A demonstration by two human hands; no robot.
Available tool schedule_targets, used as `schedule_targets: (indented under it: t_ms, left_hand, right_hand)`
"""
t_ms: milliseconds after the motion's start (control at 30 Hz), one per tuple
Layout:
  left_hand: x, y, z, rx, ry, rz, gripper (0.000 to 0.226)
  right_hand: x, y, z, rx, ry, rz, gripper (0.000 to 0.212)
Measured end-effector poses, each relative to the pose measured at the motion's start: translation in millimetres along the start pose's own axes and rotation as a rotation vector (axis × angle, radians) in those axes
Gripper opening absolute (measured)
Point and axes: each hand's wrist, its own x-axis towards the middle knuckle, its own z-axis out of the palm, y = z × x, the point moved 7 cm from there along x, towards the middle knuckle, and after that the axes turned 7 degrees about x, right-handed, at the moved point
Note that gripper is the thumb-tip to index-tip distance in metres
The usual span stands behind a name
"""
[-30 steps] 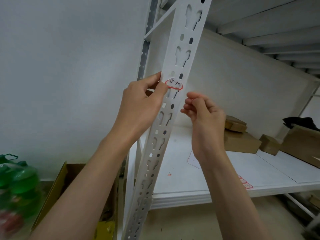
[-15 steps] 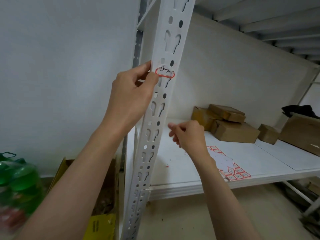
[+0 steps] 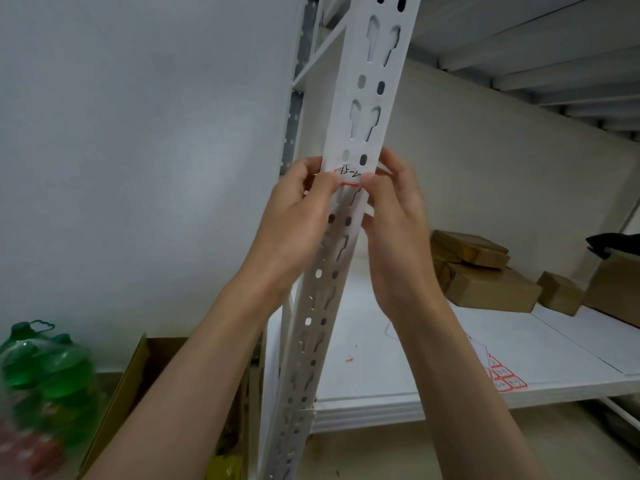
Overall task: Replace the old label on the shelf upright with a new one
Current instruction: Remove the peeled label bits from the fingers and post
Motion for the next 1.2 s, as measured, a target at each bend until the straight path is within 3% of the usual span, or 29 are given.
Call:
schedule_targets:
  t_ms: [333,767,1200]
  left_hand:
    - [7.5,0.0,11.6,-0.054,0.064,-0.126,0.025]
    - [15.5,22.0,9.6,0.393,0.116,-0.005,0.029]
    - [15.5,20.6,6.8,0.428,0.124,0.0,0.031]
  right_hand:
    - [1.7,10.8,13.2,0.099,-0.079,0.118,0.024]
    - [4.2,5.7,13.0,-0.005,-0.127,0.076,0.026]
    - [6.0,9.6,15.6,0.021,-0.123,0.025,0.022]
